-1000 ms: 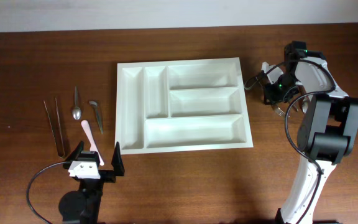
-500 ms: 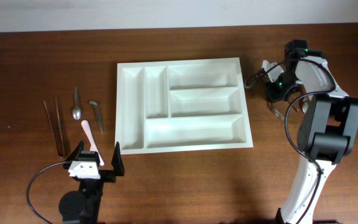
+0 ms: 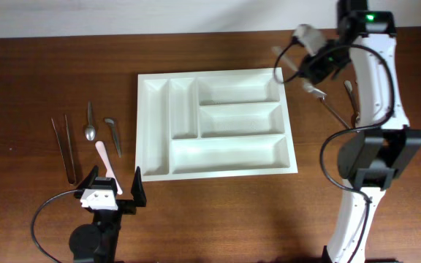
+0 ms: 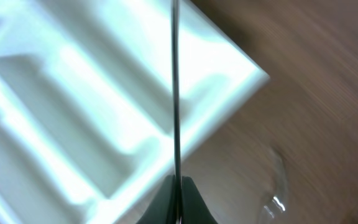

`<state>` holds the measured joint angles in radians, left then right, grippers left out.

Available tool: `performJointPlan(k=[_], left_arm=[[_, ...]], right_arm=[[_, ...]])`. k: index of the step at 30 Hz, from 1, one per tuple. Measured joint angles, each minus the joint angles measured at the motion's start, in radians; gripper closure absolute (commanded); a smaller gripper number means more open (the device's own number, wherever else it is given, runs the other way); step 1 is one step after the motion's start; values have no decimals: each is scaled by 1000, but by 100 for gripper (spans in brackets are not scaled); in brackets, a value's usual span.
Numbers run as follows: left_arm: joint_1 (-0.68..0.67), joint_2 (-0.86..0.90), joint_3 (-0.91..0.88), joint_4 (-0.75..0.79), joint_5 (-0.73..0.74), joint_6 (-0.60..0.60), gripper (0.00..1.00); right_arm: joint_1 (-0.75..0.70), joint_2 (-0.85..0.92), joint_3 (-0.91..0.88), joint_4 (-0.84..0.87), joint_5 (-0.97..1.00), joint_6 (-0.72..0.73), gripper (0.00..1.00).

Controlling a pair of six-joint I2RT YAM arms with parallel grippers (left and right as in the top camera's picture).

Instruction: Pack container

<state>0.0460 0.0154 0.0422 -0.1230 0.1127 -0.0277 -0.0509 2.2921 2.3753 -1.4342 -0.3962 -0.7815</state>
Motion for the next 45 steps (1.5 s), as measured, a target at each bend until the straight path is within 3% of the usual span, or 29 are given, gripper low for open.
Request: performJointPlan(k=[5, 10, 19, 27, 29, 30, 31, 33, 39, 45], left_arm=[[0, 0, 0, 0, 0, 0, 1], [0, 0, 0, 0, 0, 0, 1], [0, 0, 0, 0, 0, 0, 1], [0, 0, 0, 0, 0, 0, 1], [0, 0, 0, 0, 0, 0, 1], [0, 0, 0, 0, 0, 0, 1], [0, 0, 0, 0, 0, 0, 1], [0, 0, 0, 0, 0, 0, 1], [0, 0, 0, 0, 0, 0, 1], [0, 0, 0, 0, 0, 0, 1]], right_arm=[[106, 0, 10, -107, -113, -225, 96], [198, 0, -5, -127, -148, -338, 96], [310, 0, -151, -56, -74, -404, 96], [302, 0, -310, 54, -37, -408, 96], [295, 0, -315, 57, -34, -406, 89], [290, 0, -315, 61, -34, -400, 69], [286, 0, -315, 66, -35, -395, 58], [277, 0, -315, 74, -34, -392, 49], [256, 0, -286, 74, -32, -301, 48], [174, -10, -94, 45, 81, -98, 43]])
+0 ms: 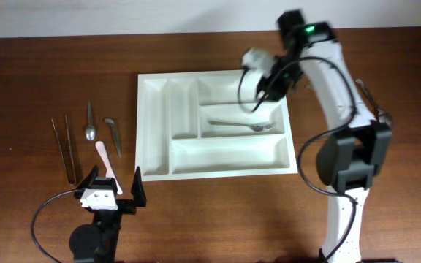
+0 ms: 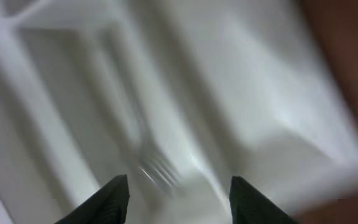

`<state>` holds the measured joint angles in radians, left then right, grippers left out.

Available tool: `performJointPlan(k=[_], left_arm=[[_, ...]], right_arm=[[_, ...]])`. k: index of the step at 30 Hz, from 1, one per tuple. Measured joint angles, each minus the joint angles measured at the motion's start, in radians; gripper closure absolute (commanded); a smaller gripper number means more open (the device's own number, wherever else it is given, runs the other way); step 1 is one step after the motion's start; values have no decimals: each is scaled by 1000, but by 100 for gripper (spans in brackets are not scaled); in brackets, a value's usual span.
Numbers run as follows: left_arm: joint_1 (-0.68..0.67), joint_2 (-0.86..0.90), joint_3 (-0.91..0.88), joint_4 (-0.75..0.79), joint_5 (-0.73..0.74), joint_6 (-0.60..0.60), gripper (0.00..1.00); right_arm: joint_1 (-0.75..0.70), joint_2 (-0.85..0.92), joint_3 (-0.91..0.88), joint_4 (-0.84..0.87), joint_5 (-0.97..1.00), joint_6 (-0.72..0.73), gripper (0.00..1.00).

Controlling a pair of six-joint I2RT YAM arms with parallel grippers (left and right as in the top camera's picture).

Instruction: Pack container

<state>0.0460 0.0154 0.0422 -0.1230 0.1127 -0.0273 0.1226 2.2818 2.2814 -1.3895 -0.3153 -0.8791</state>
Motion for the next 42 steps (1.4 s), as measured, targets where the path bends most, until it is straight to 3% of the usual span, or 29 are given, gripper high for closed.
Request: performJointPlan(k=[8, 16, 27, 42], left_arm=[[0, 0, 0, 0, 0, 0, 1], [0, 0, 0, 0, 0, 0, 1], [0, 0, 0, 0, 0, 0, 1], [0, 0, 0, 0, 0, 0, 1]], right_arm=[[-245, -56, 93, 5, 162, 110, 40], [-388, -56, -132, 212, 206, 120, 37], [-431, -55, -430, 451, 182, 121, 27], [-409, 2, -481, 479, 107, 112, 28]])
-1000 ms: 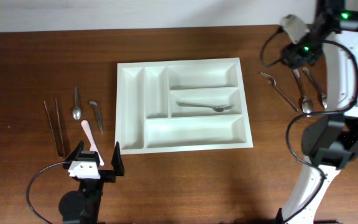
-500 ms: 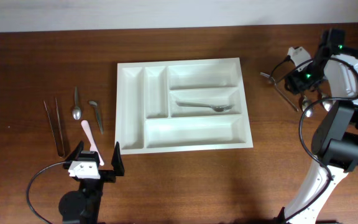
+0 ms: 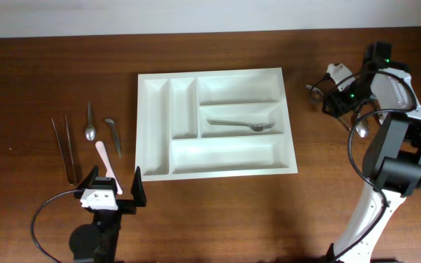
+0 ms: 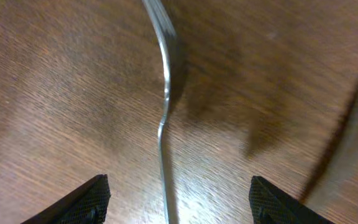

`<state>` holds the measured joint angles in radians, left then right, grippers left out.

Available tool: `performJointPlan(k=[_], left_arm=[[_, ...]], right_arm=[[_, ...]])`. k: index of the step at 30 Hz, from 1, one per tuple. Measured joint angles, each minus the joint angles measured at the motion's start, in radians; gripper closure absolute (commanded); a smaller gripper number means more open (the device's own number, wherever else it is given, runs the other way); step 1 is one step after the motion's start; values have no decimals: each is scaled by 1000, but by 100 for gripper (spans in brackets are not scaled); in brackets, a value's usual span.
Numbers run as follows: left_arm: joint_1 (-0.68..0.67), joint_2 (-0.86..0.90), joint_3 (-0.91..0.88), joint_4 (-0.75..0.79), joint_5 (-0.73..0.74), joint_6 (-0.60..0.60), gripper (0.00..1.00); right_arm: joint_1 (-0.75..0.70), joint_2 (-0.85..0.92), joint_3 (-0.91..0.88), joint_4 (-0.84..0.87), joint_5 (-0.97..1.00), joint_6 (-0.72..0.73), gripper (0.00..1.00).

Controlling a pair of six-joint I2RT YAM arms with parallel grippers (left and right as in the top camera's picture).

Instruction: Pack container

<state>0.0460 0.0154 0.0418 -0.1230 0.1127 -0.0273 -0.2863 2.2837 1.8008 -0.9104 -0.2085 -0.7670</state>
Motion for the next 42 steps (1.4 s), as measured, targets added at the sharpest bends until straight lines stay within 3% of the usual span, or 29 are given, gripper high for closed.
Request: performJointPlan(k=[3, 4, 9, 19, 25, 29, 32, 42], left_arm=[[0, 0, 0, 0, 0, 0, 1], [0, 0, 0, 0, 0, 0, 1], [0, 0, 0, 0, 0, 0, 1], [0, 0, 0, 0, 0, 0, 1], [0, 0, 0, 0, 0, 0, 1], [0, -1, 0, 0, 0, 0, 1], [0, -1, 0, 0, 0, 0, 1], [0, -1, 0, 0, 0, 0, 1]], right_arm=[[0, 21, -7, 8, -1, -3, 40], [0, 21, -6, 18, -2, -6, 52], [0, 25, -7, 29, -5, -14, 96], [9, 29, 8, -13, -83, 9, 96], [82, 29, 223, -172, -122, -2, 96], [180, 19, 468, -362, -179, -103, 96], [254, 7, 554, -480, -208, -200, 96], [441, 1, 523, -596, -232, -387, 96]])
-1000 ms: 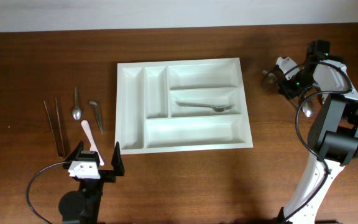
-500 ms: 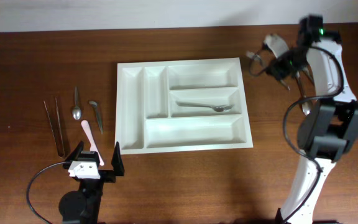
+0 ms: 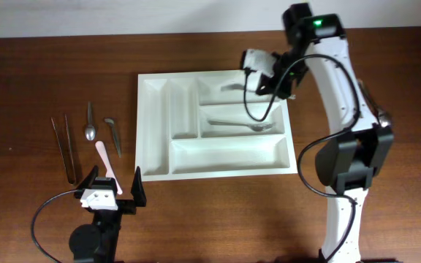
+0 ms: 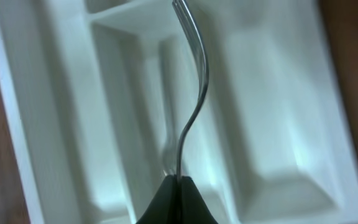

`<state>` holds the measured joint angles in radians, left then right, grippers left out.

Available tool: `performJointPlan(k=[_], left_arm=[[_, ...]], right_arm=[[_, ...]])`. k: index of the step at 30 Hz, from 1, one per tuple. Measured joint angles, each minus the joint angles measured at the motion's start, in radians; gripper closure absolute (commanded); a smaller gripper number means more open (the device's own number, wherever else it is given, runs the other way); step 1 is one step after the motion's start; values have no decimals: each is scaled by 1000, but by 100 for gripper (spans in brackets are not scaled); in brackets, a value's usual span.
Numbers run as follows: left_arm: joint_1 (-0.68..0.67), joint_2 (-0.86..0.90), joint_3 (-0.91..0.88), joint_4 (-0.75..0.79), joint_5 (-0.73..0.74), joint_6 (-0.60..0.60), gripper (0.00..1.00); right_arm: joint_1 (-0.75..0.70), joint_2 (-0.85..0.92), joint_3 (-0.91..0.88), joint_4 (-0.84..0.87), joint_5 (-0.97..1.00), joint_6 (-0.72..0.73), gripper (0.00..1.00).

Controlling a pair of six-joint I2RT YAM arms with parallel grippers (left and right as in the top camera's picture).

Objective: Pack container
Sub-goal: 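Place the second fork into the tray's middle compartment with the right gripper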

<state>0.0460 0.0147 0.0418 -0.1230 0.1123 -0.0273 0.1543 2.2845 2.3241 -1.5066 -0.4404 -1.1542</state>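
The white compartment tray point(image 3: 225, 155) lies mid-table. A metal fork point(image 3: 241, 124) rests in its middle right compartment. My right gripper point(image 3: 260, 64) hangs over the tray's upper right compartment, shut on the handle of a thin curved metal utensil point(image 4: 195, 93). In the right wrist view the closed fingers point(image 4: 166, 202) pinch that handle, with the tray point(image 4: 278, 112) blurred below. My left gripper point(image 3: 114, 184) sits open near the front edge, at the left.
Left of the tray lie loose pieces: two thin dark sticks point(image 3: 66, 146), a small spoon point(image 3: 89, 126), a grey utensil point(image 3: 113, 136) and a pink-and-white spatula point(image 3: 104, 159). Another metal piece point(image 3: 378, 113) lies right of the tray, beside the right arm.
My right gripper was open above a curved utensil on the table right of the tray. Now it is shut on that utensil over the tray's upper right compartment. The left arm is unchanged.
First my right gripper held a fork by the tray's upper right corner. Then it stood open over the tray, with the fork lying in the middle right compartment. Later it was open over a second utensil on the table, which it now holds above the tray.
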Motion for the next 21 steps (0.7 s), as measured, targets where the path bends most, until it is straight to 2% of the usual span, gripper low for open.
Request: performJointPlan(k=[14, 15, 16, 17, 19, 21], left_arm=[[0, 0, 0, 0, 0, 0, 1], [0, 0, 0, 0, 0, 0, 1], [0, 0, 0, 0, 0, 0, 1], [0, 0, 0, 0, 0, 0, 1], [0, 0, 0, 0, 0, 0, 1], [0, 0, 0, 0, 0, 0, 1]], right_arm=[[43, 0, -289, 141, 1, -27, 95], [43, 0, -300, 152, 1, -26, 86], [43, 0, -310, 161, 2, -24, 67], [43, 0, -319, 170, 1, -13, 55], [43, 0, -324, 185, 1, -7, 47], [43, 0, -323, 195, 1, 5, 44]])
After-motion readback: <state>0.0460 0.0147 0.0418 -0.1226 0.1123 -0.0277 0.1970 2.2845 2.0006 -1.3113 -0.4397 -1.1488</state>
